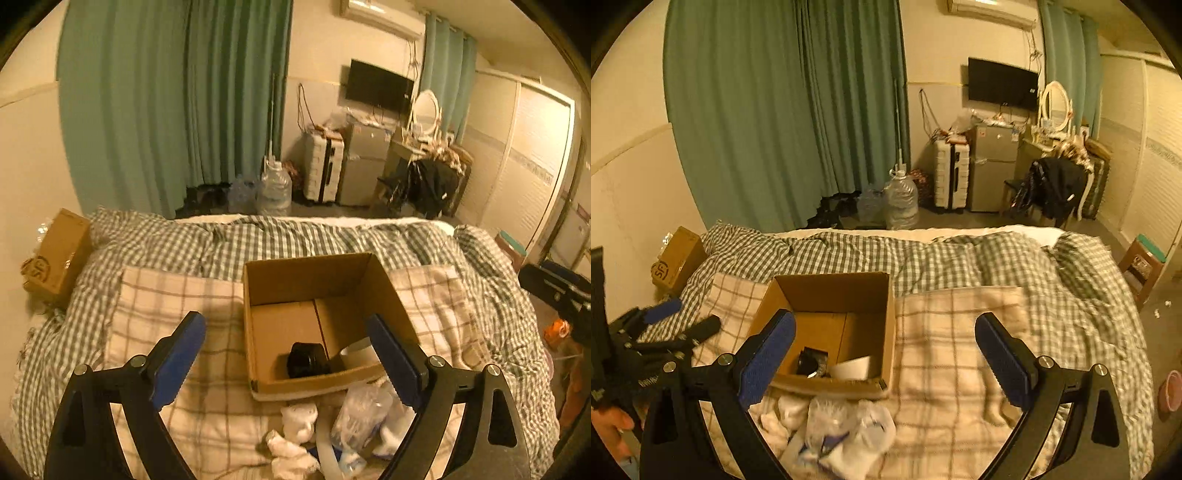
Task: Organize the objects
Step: 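Grasp the white sock with the right tool while the left tool grasps crumpled tissue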
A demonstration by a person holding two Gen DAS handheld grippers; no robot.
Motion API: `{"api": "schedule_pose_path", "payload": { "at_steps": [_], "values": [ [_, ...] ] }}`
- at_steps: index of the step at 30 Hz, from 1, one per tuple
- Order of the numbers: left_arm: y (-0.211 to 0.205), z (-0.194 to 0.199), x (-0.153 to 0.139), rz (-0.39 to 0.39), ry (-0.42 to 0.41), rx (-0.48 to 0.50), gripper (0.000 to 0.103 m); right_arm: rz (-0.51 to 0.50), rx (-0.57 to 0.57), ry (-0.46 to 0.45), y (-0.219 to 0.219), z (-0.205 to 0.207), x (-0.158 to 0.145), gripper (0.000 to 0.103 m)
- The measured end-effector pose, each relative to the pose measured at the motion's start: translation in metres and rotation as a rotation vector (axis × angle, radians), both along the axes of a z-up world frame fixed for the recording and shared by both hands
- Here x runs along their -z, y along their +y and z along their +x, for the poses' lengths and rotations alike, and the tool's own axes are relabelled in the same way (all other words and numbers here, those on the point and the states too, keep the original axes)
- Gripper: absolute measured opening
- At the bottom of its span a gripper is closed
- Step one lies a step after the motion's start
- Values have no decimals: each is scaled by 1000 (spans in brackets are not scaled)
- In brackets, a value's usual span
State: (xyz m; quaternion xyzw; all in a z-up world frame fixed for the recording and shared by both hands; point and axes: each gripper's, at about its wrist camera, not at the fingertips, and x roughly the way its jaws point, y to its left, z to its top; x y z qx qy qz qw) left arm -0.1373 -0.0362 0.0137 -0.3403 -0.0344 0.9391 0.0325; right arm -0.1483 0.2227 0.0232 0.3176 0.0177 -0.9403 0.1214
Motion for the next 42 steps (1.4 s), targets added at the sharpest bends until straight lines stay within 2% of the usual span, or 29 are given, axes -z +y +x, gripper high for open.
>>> {"api": "schedule_pose_path", "payload": {
  "at_steps": [4, 9, 13, 18, 24, 26, 28, 29, 31, 32, 33, 34, 36, 37, 39, 42],
  "values": [
    [-7, 31, -3, 7, 25, -43, 101, 37, 12, 21, -1, 31, -6, 98],
    [-17, 49, 26, 13, -11, -100, 101, 47, 13, 15, -5, 54, 8, 98],
    [-19, 46, 66, 13, -81, -138, 101, 80, 27, -31, -10, 52, 44, 98],
    [-16, 40, 117, -18, -176, -150, 101, 91, 35, -130, -13, 35, 101, 98],
    [-2, 29, 177, -29, -327, -106, 101, 127, 39, -246, -17, 15, 166, 97],
    [2, 25, 192, -33, -382, -95, 100, 116, 35, -294, -17, 9, 187, 92],
    [4, 22, 205, -21, -432, -78, 94, 110, 35, -328, -16, 4, 203, 84],
    [4, 20, 211, -10, -456, -70, 84, 103, 33, -349, -16, 0, 211, 82],
    [5, 19, 218, 9, -484, -51, 74, 73, 21, -373, -14, -4, 221, 80],
    [6, 18, 222, 19, -500, -36, 65, 63, 14, -377, -14, -5, 224, 78],
    [8, 18, 223, 25, -510, -23, 55, 56, 4, -381, -15, -7, 225, 74],
    [10, 18, 224, 30, -515, -12, 51, 47, -12, -385, -15, -8, 228, 68],
    [14, 20, 224, 43, -516, 18, 36, 30, -42, -402, -16, -10, 233, 58],
    [16, 22, 223, 44, -513, 30, 35, 23, -53, -407, -16, -10, 233, 54],
    [19, 25, 221, 33, -505, 38, 30, 30, -61, -396, -18, -7, 231, 50],
    [21, 32, 213, 38, -492, 47, 27, 47, -65, -373, -20, -1, 224, 45]
  ]
}}
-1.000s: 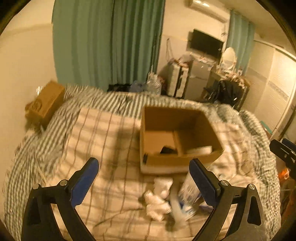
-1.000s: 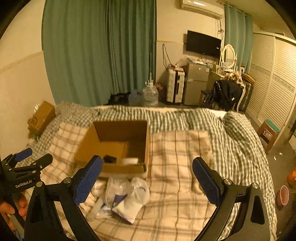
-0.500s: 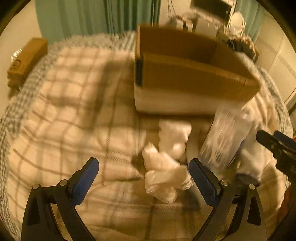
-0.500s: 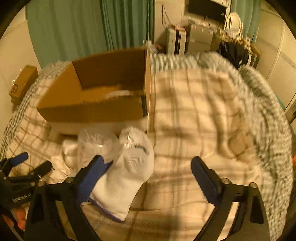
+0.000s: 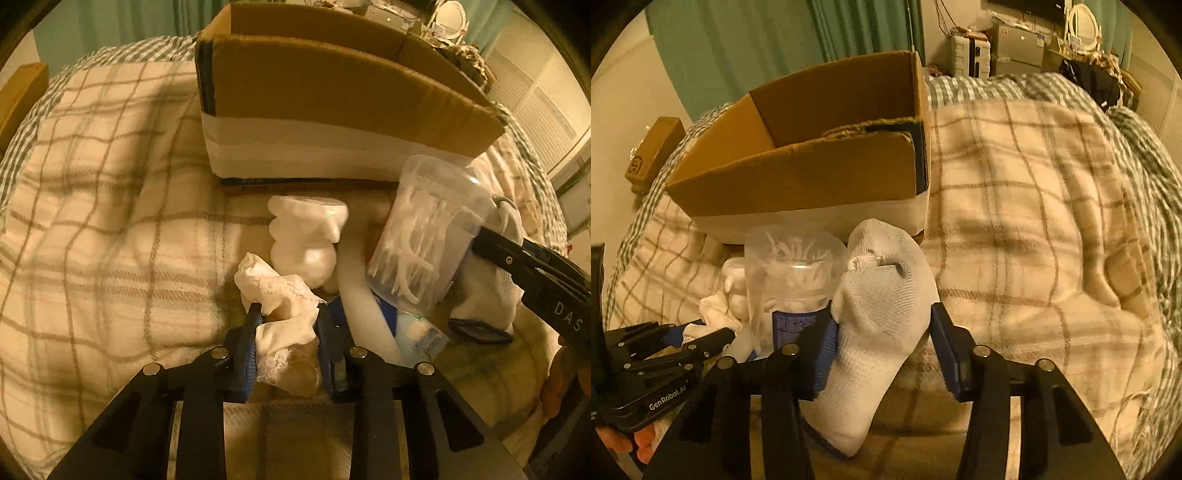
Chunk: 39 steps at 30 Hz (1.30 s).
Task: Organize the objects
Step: 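Grasp the white sock with the right tool while the left tool grasps crumpled tissue, then carry the sock and tissue over the box and release both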
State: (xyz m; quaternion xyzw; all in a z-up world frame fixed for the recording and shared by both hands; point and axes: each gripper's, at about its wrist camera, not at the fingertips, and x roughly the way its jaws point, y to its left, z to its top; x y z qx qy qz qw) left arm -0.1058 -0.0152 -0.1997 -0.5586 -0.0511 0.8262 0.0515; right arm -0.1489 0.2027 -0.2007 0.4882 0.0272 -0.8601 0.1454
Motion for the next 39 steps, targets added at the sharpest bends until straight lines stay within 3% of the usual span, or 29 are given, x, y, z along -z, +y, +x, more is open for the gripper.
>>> {"api": "schedule_pose_path", "payload": {
  "at_steps": [17, 27, 33, 39],
  "values": [
    [-3, 37, -87, 10, 166, -20, 22, 0, 1, 171, 13, 58, -87, 43],
    [-4, 41, -133, 14, 247, -40, 22, -76, -35, 249, 11, 75, -135, 43],
    [2, 28, -173, 15, 319, -36, 22, -70, -69, 315, 2, 77, -165, 43],
    [15, -9, -212, 12, 400, -4, 22, -55, -106, 400, -14, 56, -211, 43]
  ]
}}
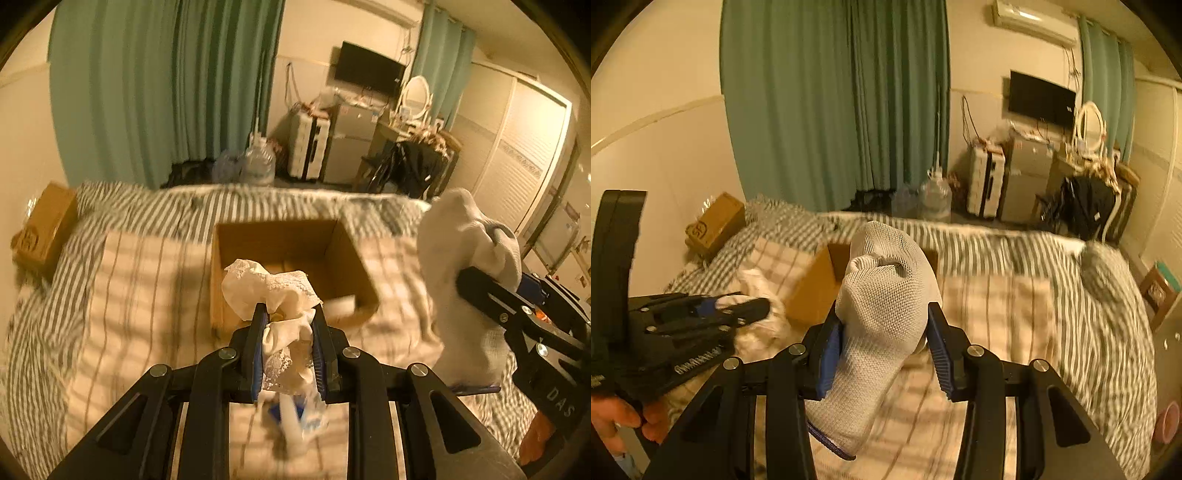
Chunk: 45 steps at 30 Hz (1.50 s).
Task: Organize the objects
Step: 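Carry the sock and tissue over the box and release both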
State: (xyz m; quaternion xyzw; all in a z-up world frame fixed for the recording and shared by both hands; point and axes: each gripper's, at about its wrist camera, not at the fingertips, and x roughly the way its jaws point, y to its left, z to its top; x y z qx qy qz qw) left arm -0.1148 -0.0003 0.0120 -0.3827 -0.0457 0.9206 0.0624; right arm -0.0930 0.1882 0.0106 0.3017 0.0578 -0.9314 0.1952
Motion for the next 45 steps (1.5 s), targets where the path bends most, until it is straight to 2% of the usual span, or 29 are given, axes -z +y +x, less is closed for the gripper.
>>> {"api": "schedule_pose_path", "payload": {
  "at_steps": [5, 11, 20, 24, 28, 31, 32, 33, 34, 37, 40, 42, 43, 45],
  "values": [
    [-2, -43, -13, -9, 29, -4, 22, -7, -22, 24, -16, -34, -20, 43],
    [-9, -94, 2, -12, 21, -14, 22, 5, -26, 18, -35, -85, -15, 41],
    [-16, -133, 62, -16, -59, -38, 22, 53, -13, -58, -52, -144, 40, 37],
    [-12, -137, 80, -33, -71, -33, 22, 63, -9, -100, -48, -159, 67, 36],
    [-9, -140, 90, -35, -71, -22, 22, 52, -3, -115, -45, -166, 81, 37],
    [-6, -141, 89, -51, -59, -17, 28, 25, -5, -122, -39, -169, 83, 42],
    [-6, -142, 88, -52, -63, -14, 38, 17, 2, -118, -37, -169, 82, 44],
    [-5, -142, 87, -53, -66, -15, 55, 17, 15, -114, -35, -170, 81, 47],
    [-5, -141, 85, -57, -63, -24, 61, 20, 29, -106, -34, -170, 77, 53],
    [-7, -136, 75, -64, -47, -49, 70, 6, 49, -89, -27, -167, 66, 63],
    [-8, -130, 63, -67, -49, -68, 74, 5, 64, -62, -21, -158, 47, 66],
    [-9, -122, 51, -76, -39, -78, 83, 17, 71, -37, -17, -150, 32, 69],
    [-10, -118, 43, -79, -28, -81, 85, 20, 74, -22, -14, -143, 22, 74],
    [-13, -105, 26, -87, 2, -90, 90, 25, 81, 1, -8, -129, 4, 79]
  ]
}}
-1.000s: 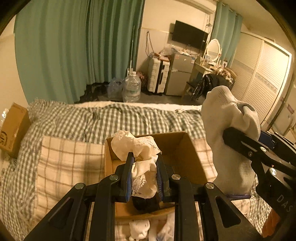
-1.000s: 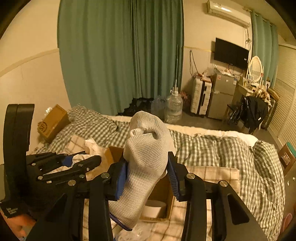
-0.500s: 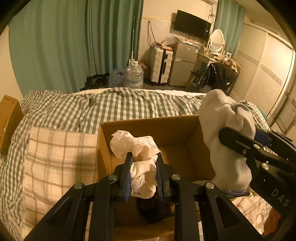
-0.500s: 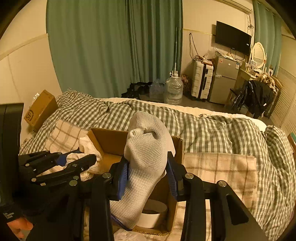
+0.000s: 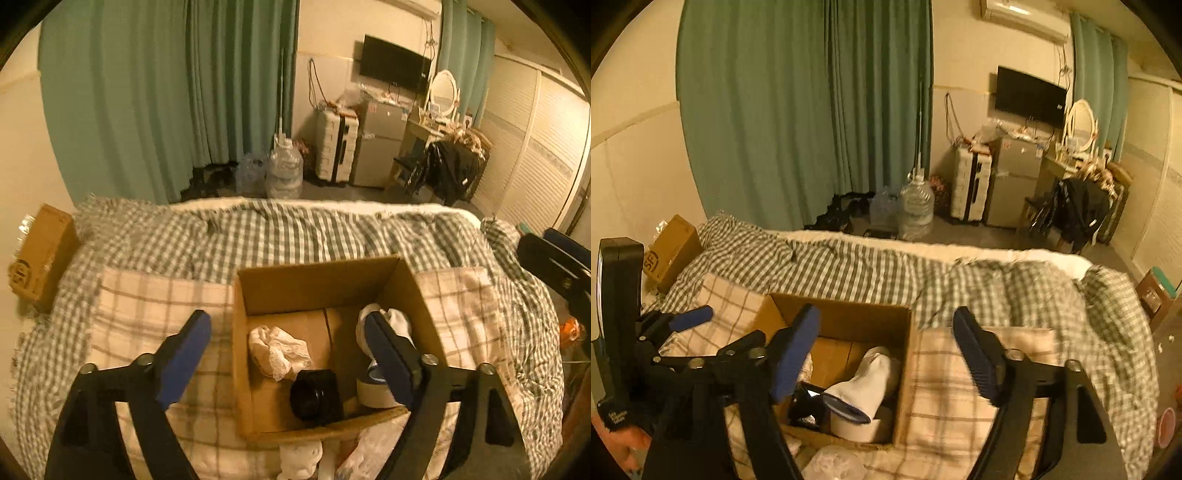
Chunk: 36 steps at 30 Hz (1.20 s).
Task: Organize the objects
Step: 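Carry the sock and tissue over the box and release both, then grasp the white bent tube with the left tool while the right tool grasps the clear bottle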
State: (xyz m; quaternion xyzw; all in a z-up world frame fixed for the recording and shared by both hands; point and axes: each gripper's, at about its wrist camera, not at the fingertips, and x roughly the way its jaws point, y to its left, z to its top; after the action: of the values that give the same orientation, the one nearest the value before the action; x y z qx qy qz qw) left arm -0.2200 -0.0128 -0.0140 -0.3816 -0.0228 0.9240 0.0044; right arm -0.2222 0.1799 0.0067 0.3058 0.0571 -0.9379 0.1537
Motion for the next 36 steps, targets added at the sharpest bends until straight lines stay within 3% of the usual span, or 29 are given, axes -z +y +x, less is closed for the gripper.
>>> {"api": "schedule_pose_path", "payload": {
  "at_steps": [7, 14, 19, 23, 28, 33, 34, 36],
  "values": [
    [-10, 54, -46, -23, 90, -29, 97, 27, 34, 66, 14, 59, -47, 92],
    [-28, 104, -47, -16, 116, -63, 97, 66, 68, 66, 19, 113, -45, 94],
    [-38, 126, -14, 16, 89, -92, 97, 53, 82, 14, 21, 131, -9, 94],
    [-38, 131, 25, 19, 41, -113, 97, 55, 102, -72, 22, 125, 36, 94],
    [-24, 128, 79, 29, -76, -87, 97, 67, 118, -164, 18, 116, 91, 94],
    [3, 115, 133, -19, -213, -23, 96, 103, 134, -235, 20, 106, 138, 94],
    [6, 113, 140, -26, -232, -21, 94, 108, 136, -245, 21, 105, 143, 94],
    [14, 109, 156, -52, -288, -6, 73, 105, 138, -272, 23, 102, 155, 94]
  ]
}}
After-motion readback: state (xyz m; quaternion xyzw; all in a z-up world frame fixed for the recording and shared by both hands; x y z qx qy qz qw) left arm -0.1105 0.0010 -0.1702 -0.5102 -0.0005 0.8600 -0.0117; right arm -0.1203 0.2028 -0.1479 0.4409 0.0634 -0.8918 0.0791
